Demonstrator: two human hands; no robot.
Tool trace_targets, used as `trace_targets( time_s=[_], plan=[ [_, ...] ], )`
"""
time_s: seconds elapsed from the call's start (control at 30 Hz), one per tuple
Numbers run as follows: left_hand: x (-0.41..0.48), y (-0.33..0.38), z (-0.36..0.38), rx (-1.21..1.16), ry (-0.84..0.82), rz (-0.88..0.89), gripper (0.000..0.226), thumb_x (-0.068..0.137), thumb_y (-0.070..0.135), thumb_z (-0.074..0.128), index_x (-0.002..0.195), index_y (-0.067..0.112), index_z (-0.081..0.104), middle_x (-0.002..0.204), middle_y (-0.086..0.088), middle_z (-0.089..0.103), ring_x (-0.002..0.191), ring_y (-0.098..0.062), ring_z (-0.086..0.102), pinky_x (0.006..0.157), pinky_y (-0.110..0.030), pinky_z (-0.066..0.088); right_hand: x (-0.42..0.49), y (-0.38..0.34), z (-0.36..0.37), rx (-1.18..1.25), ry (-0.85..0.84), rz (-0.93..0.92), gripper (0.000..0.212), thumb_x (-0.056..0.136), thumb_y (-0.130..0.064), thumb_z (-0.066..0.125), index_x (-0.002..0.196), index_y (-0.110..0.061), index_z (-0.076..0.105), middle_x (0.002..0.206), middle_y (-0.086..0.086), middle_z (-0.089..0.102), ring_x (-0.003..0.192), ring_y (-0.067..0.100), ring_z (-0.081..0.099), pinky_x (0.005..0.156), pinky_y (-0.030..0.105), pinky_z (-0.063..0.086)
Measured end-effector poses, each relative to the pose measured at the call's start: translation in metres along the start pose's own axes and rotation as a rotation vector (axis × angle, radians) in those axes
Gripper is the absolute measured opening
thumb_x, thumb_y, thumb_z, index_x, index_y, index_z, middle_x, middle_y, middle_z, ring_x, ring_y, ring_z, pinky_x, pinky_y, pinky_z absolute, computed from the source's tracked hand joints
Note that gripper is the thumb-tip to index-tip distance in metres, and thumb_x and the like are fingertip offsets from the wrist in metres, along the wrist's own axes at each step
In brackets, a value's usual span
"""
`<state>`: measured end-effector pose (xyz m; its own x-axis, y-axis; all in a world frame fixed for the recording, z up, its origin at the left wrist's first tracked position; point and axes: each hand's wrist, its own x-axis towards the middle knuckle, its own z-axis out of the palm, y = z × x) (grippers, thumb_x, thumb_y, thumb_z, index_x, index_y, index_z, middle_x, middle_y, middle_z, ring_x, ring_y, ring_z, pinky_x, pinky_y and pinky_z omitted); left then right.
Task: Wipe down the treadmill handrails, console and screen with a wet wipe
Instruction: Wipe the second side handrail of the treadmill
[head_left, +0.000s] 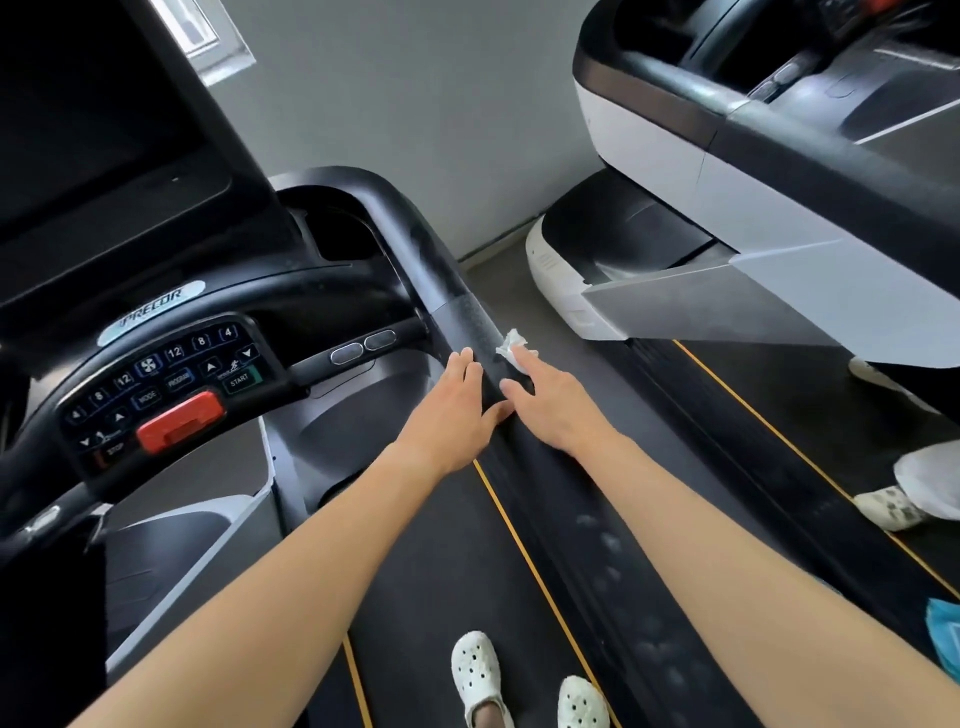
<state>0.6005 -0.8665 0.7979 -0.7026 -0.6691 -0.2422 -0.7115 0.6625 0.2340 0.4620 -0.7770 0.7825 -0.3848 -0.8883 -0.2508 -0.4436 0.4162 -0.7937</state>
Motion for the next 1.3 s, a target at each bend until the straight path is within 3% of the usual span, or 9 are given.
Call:
trace_targets(
  time_s=[0.13, 0.27, 0.4, 0.53, 0.63, 0.87, 1.03, 1.2, 1.3],
  plan=[
    [0.001, -0.002, -0.001, -0.044, 0.001, -0.018, 0.079, 0.104, 0.053, 0.05, 0.158, 0.001, 0.024, 0.171, -0.008, 0.012, 0.157, -0.021, 0.017, 0.125, -0.036, 0.024, 0.002, 0.002, 0.002, 0.026, 0.013, -0.024, 0.053, 0.105, -0.037, 0.049, 0.156, -0.033, 0.035, 0.157, 0.002, 0.046, 0.141, 0.025, 0.045, 0.11, 0.035, 0.036],
    [0.001, -0.003, 0.002, -0.064, 0.024, -0.015, 0.081, 0.103, 0.057, 0.047, 0.158, 0.003, 0.024, 0.172, -0.005, 0.008, 0.159, -0.016, 0.007, 0.126, -0.035, 0.02, -0.016, 0.023, 0.007, 0.063, 0.076, -0.058, 0.051, 0.105, -0.036, 0.051, 0.155, -0.037, 0.041, 0.158, -0.013, 0.045, 0.144, 0.01, 0.041, 0.115, 0.024, 0.029],
    [0.001, -0.003, 0.002, -0.077, 0.024, -0.014, 0.082, 0.103, 0.057, 0.048, 0.159, 0.004, 0.022, 0.173, -0.004, 0.007, 0.159, -0.015, 0.007, 0.126, -0.034, 0.021, -0.001, 0.008, 0.0, 0.128, 0.05, 0.002, 0.044, 0.107, -0.037, 0.041, 0.15, -0.044, 0.044, 0.139, 0.005, 0.062, 0.115, 0.024, 0.062, 0.106, 0.033, 0.044],
    [0.001, -0.003, 0.002, -0.061, 0.033, 0.003, 0.082, 0.103, 0.056, 0.048, 0.16, 0.003, 0.021, 0.173, -0.006, 0.007, 0.159, -0.016, 0.003, 0.127, -0.03, 0.015, 0.013, -0.008, -0.004, 0.113, 0.009, 0.038, 0.045, 0.11, -0.034, 0.035, 0.154, -0.038, 0.04, 0.148, 0.012, 0.053, 0.133, 0.029, 0.048, 0.099, 0.032, 0.036],
    [0.001, -0.004, 0.003, -0.08, 0.038, 0.009, 0.082, 0.103, 0.056, 0.048, 0.159, 0.003, 0.022, 0.173, -0.005, 0.008, 0.159, -0.016, 0.002, 0.127, -0.031, 0.014, 0.002, -0.001, 0.0, 0.102, 0.033, 0.014, 0.044, 0.109, -0.034, 0.036, 0.153, -0.04, 0.042, 0.143, 0.007, 0.058, 0.114, 0.025, 0.058, 0.097, 0.033, 0.046],
    [0.006, -0.01, 0.0, -0.082, 0.078, 0.037, 0.084, 0.097, 0.057, 0.06, 0.154, 0.002, 0.032, 0.154, -0.007, 0.037, 0.142, -0.023, 0.034, 0.121, -0.033, 0.027, 0.017, -0.012, -0.001, 0.01, 0.035, -0.024, 0.036, 0.109, -0.025, 0.033, 0.137, -0.019, 0.054, 0.127, 0.012, 0.063, 0.115, 0.034, 0.057, 0.097, 0.044, 0.044],
    [0.012, -0.014, -0.002, -0.066, 0.106, 0.047, 0.07, 0.09, 0.06, 0.068, 0.132, 0.009, 0.047, 0.122, -0.001, 0.048, 0.11, -0.021, 0.046, 0.105, -0.036, 0.041, 0.067, -0.04, 0.0, -0.044, -0.02, -0.013, 0.041, 0.11, -0.025, 0.028, 0.147, -0.02, 0.045, 0.146, 0.019, 0.052, 0.13, 0.04, 0.048, 0.103, 0.044, 0.037],
    [0.015, -0.02, 0.0, -0.063, 0.139, 0.068, 0.066, 0.086, 0.066, 0.069, 0.119, 0.013, 0.049, 0.114, 0.002, 0.048, 0.102, -0.02, 0.047, 0.096, -0.037, 0.045, 0.061, -0.036, 0.001, 0.014, 0.017, -0.003, 0.042, 0.11, -0.025, 0.029, 0.147, -0.023, 0.046, 0.138, 0.017, 0.058, 0.124, 0.037, 0.051, 0.099, 0.041, 0.038],
    [0.013, -0.023, 0.004, -0.105, 0.163, 0.086, 0.077, 0.085, 0.069, 0.067, 0.131, 0.01, 0.048, 0.122, 0.001, 0.05, 0.112, -0.02, 0.049, 0.101, -0.037, 0.045, 0.039, -0.019, 0.005, 0.079, 0.058, -0.01, 0.044, 0.11, -0.028, 0.032, 0.15, -0.034, 0.047, 0.138, 0.009, 0.06, 0.126, 0.028, 0.053, 0.095, 0.03, 0.037]
  ],
)
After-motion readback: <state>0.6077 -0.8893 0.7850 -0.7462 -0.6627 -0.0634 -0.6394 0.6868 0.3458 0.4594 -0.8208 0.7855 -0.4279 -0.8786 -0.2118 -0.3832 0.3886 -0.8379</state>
